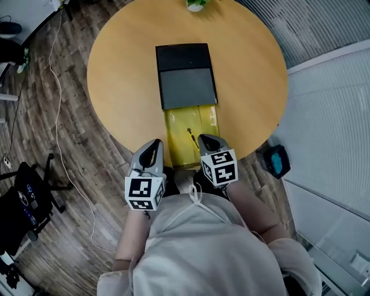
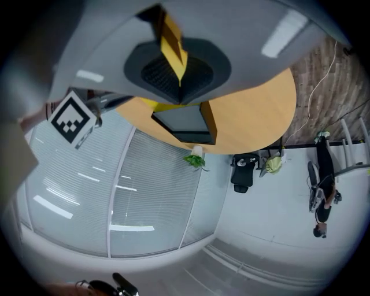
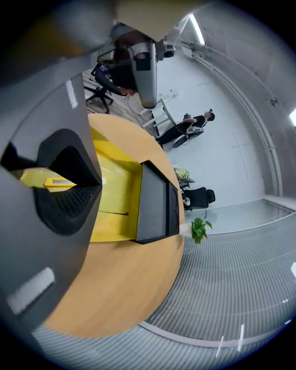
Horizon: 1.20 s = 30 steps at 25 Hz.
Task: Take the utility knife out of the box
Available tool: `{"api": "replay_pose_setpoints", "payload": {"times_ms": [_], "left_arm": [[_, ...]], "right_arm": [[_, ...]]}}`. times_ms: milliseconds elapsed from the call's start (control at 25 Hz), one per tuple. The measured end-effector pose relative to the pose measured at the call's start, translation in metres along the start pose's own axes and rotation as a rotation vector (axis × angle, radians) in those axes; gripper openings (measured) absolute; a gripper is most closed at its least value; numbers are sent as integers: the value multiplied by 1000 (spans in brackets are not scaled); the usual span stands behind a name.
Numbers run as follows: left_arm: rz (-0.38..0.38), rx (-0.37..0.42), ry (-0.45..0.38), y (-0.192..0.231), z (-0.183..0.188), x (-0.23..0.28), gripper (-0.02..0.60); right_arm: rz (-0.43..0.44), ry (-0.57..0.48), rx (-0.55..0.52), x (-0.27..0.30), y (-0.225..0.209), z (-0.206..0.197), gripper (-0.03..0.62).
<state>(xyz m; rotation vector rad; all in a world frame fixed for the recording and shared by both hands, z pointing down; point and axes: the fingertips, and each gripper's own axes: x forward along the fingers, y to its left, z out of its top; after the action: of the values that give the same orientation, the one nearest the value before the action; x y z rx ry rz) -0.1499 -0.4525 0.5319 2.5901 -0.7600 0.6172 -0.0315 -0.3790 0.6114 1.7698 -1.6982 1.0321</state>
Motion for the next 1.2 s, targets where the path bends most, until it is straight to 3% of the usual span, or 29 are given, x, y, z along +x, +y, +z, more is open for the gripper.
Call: {"api": "replay_pose_setpoints", "payload": {"times_ms": [120, 160, 560, 680, 1040, 1200], "left_arm": [[-23, -2, 28, 9, -9, 14, 6], [-29, -3, 37, 11, -12, 19, 6], [-76, 29, 117, 14, -38, 40, 6], [-79, 32, 125, 15, -40, 39, 6], [-66, 26, 141, 17, -45, 40, 6], [-65, 28, 144, 12, -44, 40, 6]], "right_arm": [[3, 78, -11, 24, 2, -14, 17], [15, 111, -8, 31, 3, -19, 82], [0, 288, -29, 63, 4, -50, 117], [-47, 306, -88, 65, -1, -51, 66], [-59, 296, -145, 66, 0, -51, 64], [-43, 280, -115, 64, -1, -51, 63]]}}
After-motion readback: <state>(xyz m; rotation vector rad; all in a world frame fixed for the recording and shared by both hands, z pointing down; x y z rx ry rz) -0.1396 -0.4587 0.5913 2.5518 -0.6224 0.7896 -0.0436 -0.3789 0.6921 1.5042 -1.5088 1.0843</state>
